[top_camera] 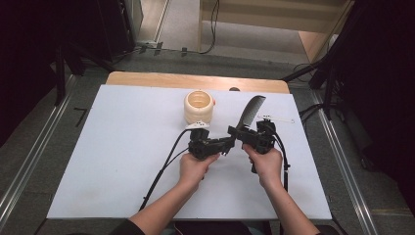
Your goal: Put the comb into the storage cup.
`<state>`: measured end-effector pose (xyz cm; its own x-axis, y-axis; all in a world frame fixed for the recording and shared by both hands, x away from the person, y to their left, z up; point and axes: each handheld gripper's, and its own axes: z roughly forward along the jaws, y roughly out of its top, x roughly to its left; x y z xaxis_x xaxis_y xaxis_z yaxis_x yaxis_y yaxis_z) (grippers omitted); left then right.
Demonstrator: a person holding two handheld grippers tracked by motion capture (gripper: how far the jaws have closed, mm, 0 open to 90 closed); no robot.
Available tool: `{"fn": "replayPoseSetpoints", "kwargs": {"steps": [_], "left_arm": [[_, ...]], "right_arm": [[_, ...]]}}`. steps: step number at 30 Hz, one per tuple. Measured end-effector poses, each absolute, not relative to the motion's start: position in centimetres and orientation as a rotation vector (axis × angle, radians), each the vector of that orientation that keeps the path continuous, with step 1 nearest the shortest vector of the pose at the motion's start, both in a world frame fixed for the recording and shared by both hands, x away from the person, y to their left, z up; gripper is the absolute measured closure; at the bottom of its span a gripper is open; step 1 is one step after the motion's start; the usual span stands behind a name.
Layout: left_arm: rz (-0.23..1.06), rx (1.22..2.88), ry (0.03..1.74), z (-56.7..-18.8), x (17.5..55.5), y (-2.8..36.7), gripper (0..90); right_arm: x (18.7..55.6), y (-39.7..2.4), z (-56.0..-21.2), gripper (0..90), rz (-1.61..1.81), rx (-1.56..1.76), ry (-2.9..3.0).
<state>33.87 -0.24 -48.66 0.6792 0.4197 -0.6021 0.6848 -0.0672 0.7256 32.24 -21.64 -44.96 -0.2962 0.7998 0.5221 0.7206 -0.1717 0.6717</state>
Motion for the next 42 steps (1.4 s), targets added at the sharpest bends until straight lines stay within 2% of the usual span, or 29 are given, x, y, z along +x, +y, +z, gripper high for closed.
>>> {"fn": "replayPoseSetpoints", "kwargs": {"steps": [3,7,35,37,39,42], "left_arm": [[-0.273,1.694,0.9,-48.6,33.8,-0.2,72.8],[-0.268,1.697,0.892,-48.7,33.8,-0.3,72.8],[-0.344,1.724,0.886,-48.9,34.0,-0.2,71.6],[-0.342,1.738,0.892,-48.8,34.1,-0.1,68.0],[-0.352,1.751,0.899,-48.8,34.2,0.0,56.3],[-0.369,1.77,0.907,-48.7,34.3,0.3,46.6]], "right_arm": [[32.4,-21.9,-44.9,60.0,1.487,1.869,1.94],[32.6,-22.3,-45.0,63.5,1.517,1.92,1.939],[32.5,-22.5,-44.9,69.4,1.571,1.99,1.955],[32.5,-22.6,-44.9,69.7,1.574,1.994,1.95],[32.5,-22.8,-44.9,69.8,1.576,1.995,1.945],[32.5,-23.0,-44.9,69.9,1.567,1.994,1.938]]}}
